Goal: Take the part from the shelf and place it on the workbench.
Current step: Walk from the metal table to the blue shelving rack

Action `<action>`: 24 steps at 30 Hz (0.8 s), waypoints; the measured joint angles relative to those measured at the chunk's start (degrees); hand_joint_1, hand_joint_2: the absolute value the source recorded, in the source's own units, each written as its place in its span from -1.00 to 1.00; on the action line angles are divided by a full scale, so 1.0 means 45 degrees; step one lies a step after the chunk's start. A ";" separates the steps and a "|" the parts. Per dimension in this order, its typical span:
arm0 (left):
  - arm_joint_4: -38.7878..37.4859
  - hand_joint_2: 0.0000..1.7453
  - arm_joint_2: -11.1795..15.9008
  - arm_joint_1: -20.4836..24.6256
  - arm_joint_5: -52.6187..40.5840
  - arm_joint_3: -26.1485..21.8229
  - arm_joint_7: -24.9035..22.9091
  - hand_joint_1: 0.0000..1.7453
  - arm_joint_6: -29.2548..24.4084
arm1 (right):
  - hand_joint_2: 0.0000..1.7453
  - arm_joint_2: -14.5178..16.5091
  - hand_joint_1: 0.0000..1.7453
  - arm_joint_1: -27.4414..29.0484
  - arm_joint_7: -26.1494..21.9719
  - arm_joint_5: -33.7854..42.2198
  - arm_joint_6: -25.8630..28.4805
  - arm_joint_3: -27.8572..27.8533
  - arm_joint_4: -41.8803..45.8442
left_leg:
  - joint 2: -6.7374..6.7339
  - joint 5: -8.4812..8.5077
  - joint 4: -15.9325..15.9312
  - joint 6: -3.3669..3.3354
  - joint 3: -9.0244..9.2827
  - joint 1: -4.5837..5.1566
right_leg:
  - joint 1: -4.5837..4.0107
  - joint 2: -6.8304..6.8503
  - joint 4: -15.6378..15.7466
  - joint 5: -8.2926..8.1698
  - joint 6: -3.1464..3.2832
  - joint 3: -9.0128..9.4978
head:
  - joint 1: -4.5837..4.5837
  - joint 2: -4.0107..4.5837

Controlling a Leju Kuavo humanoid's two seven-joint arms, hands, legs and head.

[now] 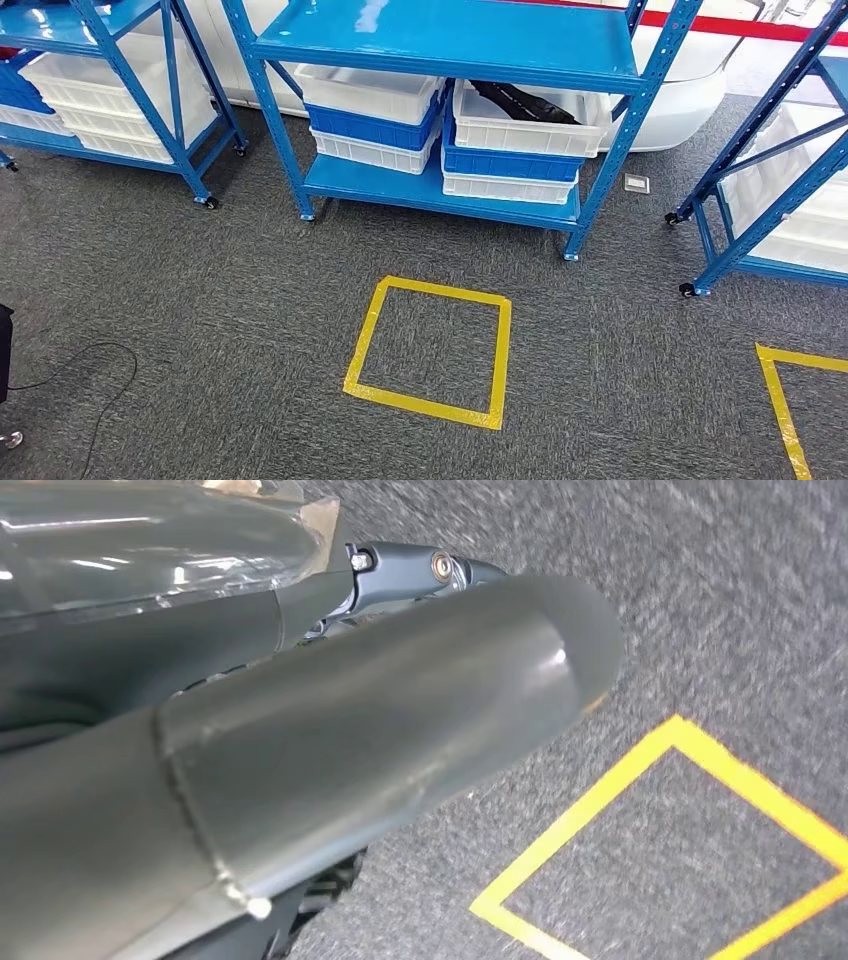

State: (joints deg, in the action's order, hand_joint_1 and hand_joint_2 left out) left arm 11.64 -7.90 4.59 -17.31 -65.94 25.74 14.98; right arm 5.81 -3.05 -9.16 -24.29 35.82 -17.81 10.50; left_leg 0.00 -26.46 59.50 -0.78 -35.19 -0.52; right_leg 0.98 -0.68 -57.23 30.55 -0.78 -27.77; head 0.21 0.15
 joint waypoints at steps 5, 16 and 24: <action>-0.0007 -1.00 -0.0002 -0.0046 0.0018 0.0010 0.0042 -1.00 0.0010 | -1.00 0.0029 -1.00 -0.0059 0.0000 0.0001 0.0000 -0.0056 0.0004 | 0.0049 -0.0073 -0.0363 -0.0433 0.0636 0.0017 | -0.0034 0.0015 -0.0835 0.0146 -0.0391 0.0007 | -0.0035 0.0000; -0.0012 -1.00 -0.0012 -0.0103 0.0018 0.0011 0.0115 -1.00 0.0023 | -1.00 0.0017 -1.00 0.0028 0.0008 0.0022 0.0002 -0.0199 -0.0001 | 0.0114 -0.1338 -0.0370 -0.0212 0.2019 0.0068 | -0.0051 0.0269 -0.0524 -0.1096 -0.0472 -0.1759 | -0.0067 0.0000; -0.0027 -1.00 -0.0034 0.0020 0.0007 0.0028 0.0131 -1.00 0.0032 | -1.00 -0.0031 -1.00 -0.0016 -0.0001 0.0032 0.0010 -0.0253 0.0009 | 0.0040 -0.2347 0.3368 0.0228 -0.0486 -0.0037 | 0.0048 0.0146 -0.0375 -0.0486 0.0308 -0.0806 | 0.0032 0.0000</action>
State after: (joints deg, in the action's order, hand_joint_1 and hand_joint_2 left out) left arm 11.52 -8.05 4.67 -17.27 -65.82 26.33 15.12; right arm 5.67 -3.12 -9.17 -24.15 35.87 -18.94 10.54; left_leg 0.18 -37.02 74.66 0.25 -37.38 -0.68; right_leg 1.19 -0.03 -58.92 28.36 0.61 -31.39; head 0.35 0.15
